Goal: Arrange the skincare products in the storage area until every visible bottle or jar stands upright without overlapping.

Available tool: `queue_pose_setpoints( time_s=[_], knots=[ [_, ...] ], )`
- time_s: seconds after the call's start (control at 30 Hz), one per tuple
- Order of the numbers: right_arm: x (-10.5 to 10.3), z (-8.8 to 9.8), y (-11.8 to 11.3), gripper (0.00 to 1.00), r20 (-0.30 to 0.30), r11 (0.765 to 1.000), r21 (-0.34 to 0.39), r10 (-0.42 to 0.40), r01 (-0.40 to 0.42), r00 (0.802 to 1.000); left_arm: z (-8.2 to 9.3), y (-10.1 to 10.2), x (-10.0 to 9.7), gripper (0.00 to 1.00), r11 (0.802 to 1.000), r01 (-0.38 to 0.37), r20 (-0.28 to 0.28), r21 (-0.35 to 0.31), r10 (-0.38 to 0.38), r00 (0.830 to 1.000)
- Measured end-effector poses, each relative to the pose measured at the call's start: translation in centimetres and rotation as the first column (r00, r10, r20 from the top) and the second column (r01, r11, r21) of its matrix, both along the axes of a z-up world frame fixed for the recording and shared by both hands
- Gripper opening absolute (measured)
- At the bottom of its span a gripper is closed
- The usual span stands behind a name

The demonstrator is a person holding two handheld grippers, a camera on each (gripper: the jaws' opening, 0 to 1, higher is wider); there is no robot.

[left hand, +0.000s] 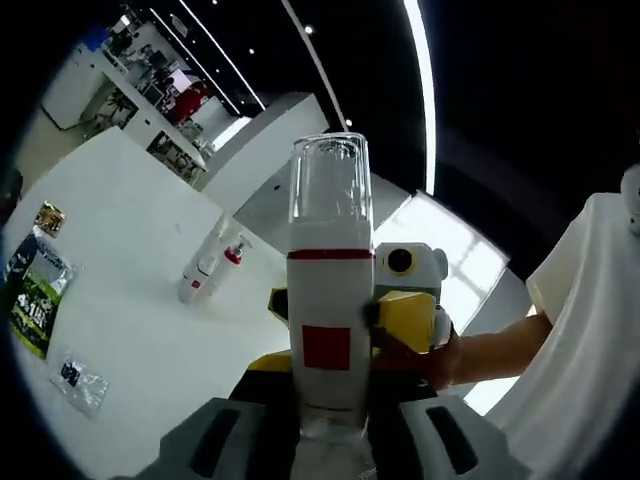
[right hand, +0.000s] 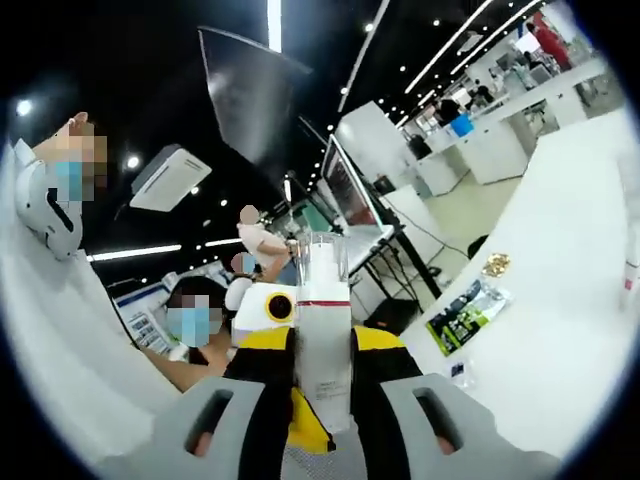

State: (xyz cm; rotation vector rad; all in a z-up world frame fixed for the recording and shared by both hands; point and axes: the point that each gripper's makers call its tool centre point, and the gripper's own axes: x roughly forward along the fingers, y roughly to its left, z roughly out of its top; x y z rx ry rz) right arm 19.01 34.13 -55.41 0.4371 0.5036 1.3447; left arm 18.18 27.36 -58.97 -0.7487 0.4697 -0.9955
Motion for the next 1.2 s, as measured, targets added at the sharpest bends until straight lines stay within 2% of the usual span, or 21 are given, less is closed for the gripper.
queue_pose_setpoints(
  time_s=[0.1,0.27,0.4,0.47,0.7,0.77,0.8,0.9,1.0,1.07,1.2],
  knots=[
    [0.7,-0.4,0.1,0.21,0.019,0.999,-0.037,-0.026,0.026,0.999,-1.1,0.8,0.9,0.24,0.996,-0.030,0.007,0.083,0.029,1.000],
    [1.7,-1.1,1.0,0.21,0.053,0.993,-0.105,-0.050,0.055,0.997,-2.1,2.1,1.7,0.23,0.982,-0.079,0.001,0.171,0.080,0.997],
    [2.4,-1.9,1.7,0.21,0.074,0.985,-0.154,-0.069,0.080,0.995,-3.5,3.8,2.7,0.23,0.955,-0.134,0.018,0.264,0.134,0.991],
    [3.0,-2.3,2.0,0.21,0.070,0.982,-0.171,-0.075,0.086,0.995,-3.8,4.2,3.2,0.23,0.947,-0.145,0.017,0.288,0.146,0.989],
    [4.8,-3.0,1.9,0.20,0.047,0.968,-0.212,-0.125,0.132,0.991,-5.6,5.0,4.8,0.23,0.884,-0.158,0.094,0.441,0.130,0.987],
    [4.9,-3.5,1.9,0.20,0.040,0.964,-0.228,-0.132,0.138,0.990,-6.2,5.1,4.9,0.23,0.861,-0.158,0.118,0.483,0.115,0.986],
    [4.9,-3.7,1.8,0.20,0.042,0.961,-0.237,-0.133,0.139,0.990,-6.4,5.1,4.9,0.23,0.857,-0.158,0.123,0.490,0.111,0.986],
    [5.1,-4.5,1.8,0.20,0.031,0.952,-0.263,-0.154,0.156,0.988,-7.3,5.1,4.5,0.23,0.827,-0.150,0.131,0.542,0.093,0.987],
    [4.9,-4.9,2.0,0.20,0.017,0.949,-0.269,-0.164,0.163,0.986,-7.5,5.2,4.3,0.23,0.808,-0.157,0.150,0.568,0.086,0.985],
    [4.7,-5.4,2.1,0.20,0.009,0.944,-0.288,-0.164,0.160,0.986,-8.1,5.6,4.1,0.23,0.780,-0.155,0.152,0.607,0.078,0.985],
    [4.9,-5.7,2.2,0.20,0.006,0.940,-0.297,-0.174,0.168,0.985,-8.3,6.0,4.2,0.23,0.770,-0.159,0.151,0.618,0.082,0.985]
  ],
)
